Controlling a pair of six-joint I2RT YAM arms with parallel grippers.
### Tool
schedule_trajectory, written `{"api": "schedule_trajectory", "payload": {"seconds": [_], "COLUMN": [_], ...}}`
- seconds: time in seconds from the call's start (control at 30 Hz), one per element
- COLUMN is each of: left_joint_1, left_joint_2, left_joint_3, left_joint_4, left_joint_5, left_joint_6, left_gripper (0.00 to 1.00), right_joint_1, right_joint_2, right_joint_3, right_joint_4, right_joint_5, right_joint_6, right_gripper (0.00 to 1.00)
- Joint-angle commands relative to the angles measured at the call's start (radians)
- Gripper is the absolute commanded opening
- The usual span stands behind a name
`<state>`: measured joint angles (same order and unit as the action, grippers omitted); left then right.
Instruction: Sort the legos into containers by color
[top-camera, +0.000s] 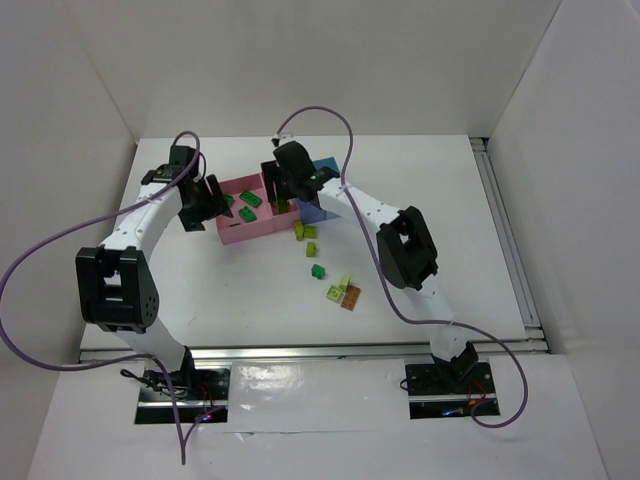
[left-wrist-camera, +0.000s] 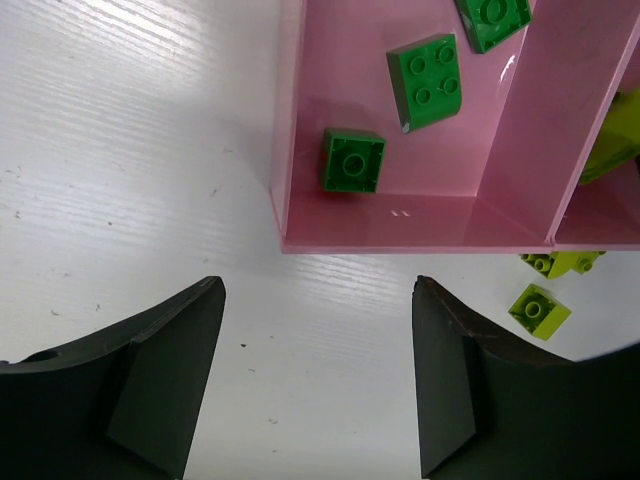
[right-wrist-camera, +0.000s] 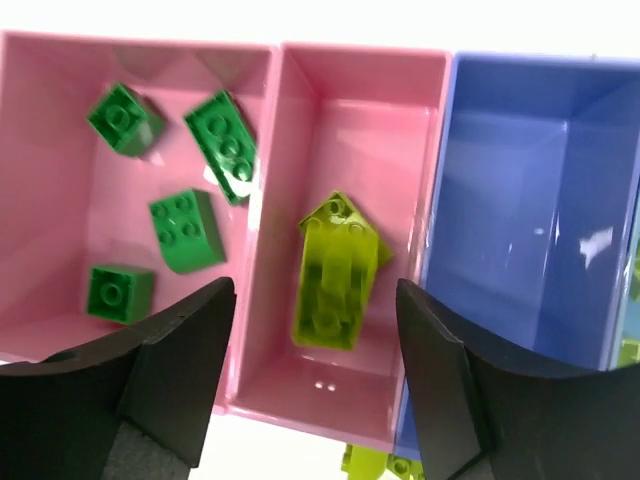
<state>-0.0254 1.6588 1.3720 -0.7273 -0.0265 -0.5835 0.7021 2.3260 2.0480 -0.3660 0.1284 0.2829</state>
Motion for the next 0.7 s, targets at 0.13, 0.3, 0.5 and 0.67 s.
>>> {"api": "schedule_trajectory", "payload": {"seconds": [0.13,0.3,0.5,0.67], "left_joint_1": [0.004,0.004,0.004,-0.005], "left_joint_2": [-0.036,-0.036,-0.045,-0.034], "left_joint_3": [0.022,0.042,0.042,0.042], "left_joint_4": [0.023,0.005,0.005,0.005], "left_joint_5": [0.020,-0.015,-0.004,0.005], "left_joint_6": [0.020,0.040,0.051,0.051], "left_gripper": [0.80,0.80,0.79,0.79], "right_joint_1": [-0.006,-0.006,-0.015,0.019], "right_joint_2": [-0.191,-0.497,-0.868,-1.048], "right_joint_3": [-0.053,-0.496,-0.938,-1.135], "right_joint_4": [0.102,0.145,-0.064,-0.215], "right_joint_5": [0.068,0.221,0.304,0.225], "right_joint_6": [-0.001,0.081,0.287,0.418], "right_gripper": [0.66,0.61,0.62,0.62]}}
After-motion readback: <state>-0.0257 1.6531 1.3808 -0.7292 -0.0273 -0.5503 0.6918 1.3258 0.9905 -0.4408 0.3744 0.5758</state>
